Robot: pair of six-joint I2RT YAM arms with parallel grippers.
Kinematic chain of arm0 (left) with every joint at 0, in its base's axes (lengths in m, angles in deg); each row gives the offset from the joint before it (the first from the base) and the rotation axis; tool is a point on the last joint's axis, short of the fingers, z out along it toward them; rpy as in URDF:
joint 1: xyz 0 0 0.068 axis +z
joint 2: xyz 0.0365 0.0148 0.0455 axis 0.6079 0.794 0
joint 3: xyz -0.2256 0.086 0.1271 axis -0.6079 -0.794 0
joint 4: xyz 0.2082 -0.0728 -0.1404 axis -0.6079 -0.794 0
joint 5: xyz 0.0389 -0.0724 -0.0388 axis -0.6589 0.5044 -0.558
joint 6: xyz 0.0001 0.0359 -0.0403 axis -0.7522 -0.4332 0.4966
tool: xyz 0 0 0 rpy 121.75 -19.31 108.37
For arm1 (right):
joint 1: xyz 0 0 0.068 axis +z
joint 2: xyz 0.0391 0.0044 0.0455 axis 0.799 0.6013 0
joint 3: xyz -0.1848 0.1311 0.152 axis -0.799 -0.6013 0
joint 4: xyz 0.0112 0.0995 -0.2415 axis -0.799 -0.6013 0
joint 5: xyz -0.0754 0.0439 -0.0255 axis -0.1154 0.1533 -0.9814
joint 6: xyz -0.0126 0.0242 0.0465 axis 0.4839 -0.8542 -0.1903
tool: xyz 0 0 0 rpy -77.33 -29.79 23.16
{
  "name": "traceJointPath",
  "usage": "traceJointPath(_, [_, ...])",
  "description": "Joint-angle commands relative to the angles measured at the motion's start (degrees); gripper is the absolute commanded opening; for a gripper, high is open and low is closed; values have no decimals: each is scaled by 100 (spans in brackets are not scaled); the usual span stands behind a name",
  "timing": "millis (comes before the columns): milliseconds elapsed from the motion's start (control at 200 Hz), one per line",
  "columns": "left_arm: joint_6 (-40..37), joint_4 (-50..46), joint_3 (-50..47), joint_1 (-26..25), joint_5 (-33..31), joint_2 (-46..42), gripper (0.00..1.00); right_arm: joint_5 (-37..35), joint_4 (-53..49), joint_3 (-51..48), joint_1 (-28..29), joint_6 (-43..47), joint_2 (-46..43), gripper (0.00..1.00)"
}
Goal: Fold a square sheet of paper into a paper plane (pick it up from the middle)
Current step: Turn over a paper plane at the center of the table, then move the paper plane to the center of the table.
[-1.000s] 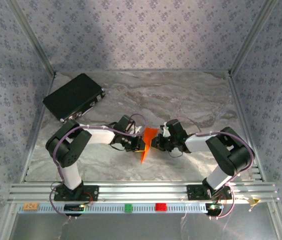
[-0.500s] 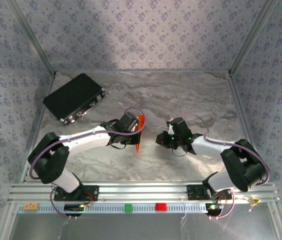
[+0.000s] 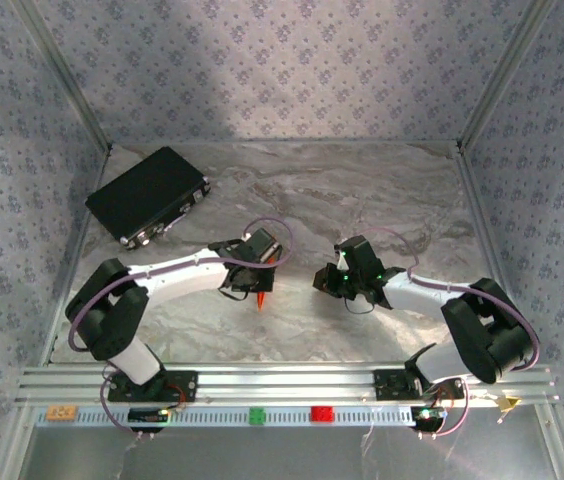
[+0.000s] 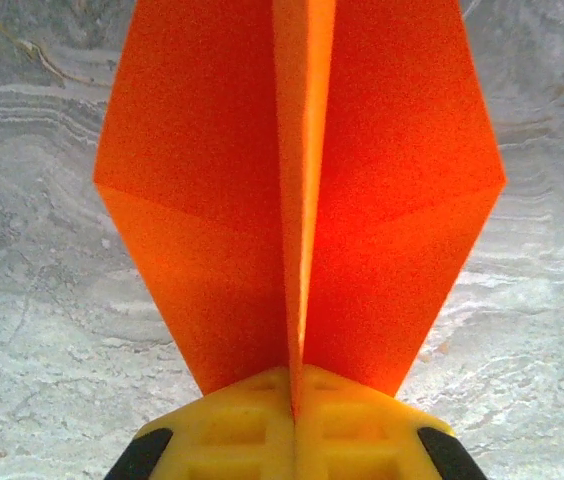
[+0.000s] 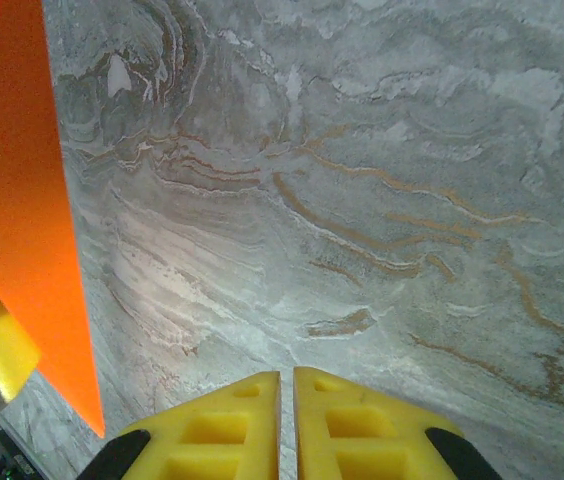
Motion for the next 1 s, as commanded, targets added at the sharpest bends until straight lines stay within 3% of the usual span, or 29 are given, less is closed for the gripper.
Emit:
traceJointPath(0, [51, -178, 171, -35, 31, 155, 2, -52, -28, 63, 44, 37, 71, 13])
traceJointPath(994, [-58, -88, 206, -66, 199, 505, 13, 82, 67, 123, 105, 52, 229, 15])
